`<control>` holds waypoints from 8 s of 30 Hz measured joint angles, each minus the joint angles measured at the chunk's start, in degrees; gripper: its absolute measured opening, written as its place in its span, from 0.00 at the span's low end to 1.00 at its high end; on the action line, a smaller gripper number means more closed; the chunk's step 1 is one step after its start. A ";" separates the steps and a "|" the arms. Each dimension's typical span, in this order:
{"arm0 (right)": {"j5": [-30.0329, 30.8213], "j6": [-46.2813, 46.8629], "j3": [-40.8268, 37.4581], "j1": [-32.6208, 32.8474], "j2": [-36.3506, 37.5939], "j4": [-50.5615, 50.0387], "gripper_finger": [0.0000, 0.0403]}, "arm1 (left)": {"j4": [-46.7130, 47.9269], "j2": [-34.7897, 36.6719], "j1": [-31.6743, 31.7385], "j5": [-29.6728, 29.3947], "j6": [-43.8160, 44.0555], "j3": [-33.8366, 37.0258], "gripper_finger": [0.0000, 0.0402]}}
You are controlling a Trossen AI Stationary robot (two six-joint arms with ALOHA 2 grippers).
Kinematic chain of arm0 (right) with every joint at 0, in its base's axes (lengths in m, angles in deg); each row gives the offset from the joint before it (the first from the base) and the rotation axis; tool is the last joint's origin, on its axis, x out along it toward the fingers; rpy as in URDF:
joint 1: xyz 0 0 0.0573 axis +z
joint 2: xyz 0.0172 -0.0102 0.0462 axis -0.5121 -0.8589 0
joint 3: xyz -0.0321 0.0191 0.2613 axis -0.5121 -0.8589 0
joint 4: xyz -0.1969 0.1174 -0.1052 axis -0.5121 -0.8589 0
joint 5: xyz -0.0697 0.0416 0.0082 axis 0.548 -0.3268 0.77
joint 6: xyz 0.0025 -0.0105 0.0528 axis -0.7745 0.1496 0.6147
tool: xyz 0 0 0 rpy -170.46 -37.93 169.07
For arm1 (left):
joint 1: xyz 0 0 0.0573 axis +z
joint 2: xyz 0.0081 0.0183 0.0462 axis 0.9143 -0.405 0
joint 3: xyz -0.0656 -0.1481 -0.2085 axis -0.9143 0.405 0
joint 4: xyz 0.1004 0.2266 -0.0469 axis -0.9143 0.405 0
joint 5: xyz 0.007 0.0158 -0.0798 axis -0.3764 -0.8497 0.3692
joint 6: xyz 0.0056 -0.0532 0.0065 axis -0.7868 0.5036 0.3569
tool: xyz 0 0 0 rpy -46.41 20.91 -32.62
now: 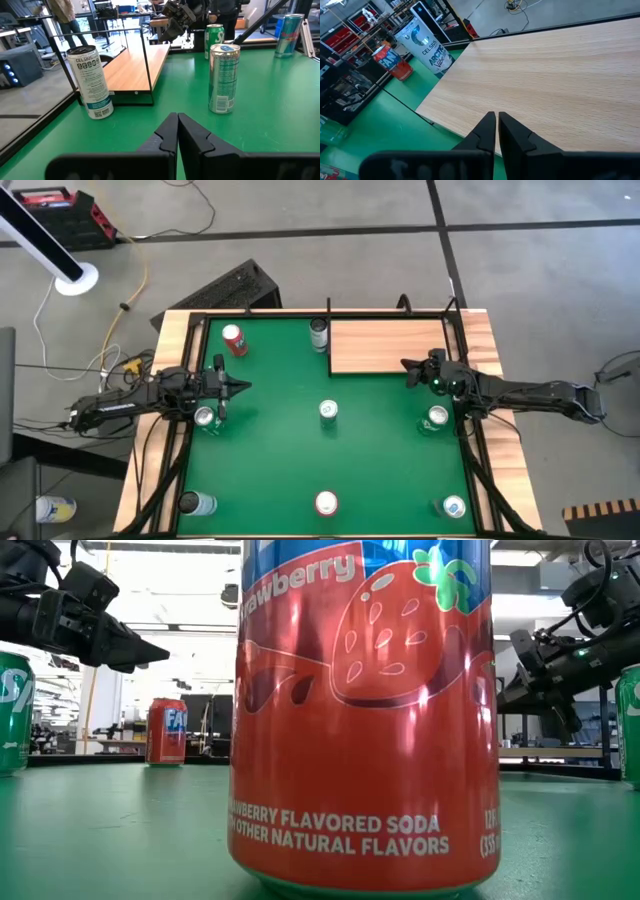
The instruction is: Place canned beverage on shelf
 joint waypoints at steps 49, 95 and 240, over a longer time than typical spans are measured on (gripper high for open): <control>0.00 0.00 0.00 -0.02 0.00 0.00 0.12 | 0.01 0.00 0.01 -0.02 0.00 0.00 0.00; -16.25 -15.35 3.37 2.69 -0.02 15.84 0.12 | -19.34 -0.01 0.00 -20.42 8.45 0.09 0.00; -22.17 38.55 47.59 35.34 -31.79 -81.45 0.79 | -14.09 -0.02 0.00 -26.60 6.96 -0.02 0.00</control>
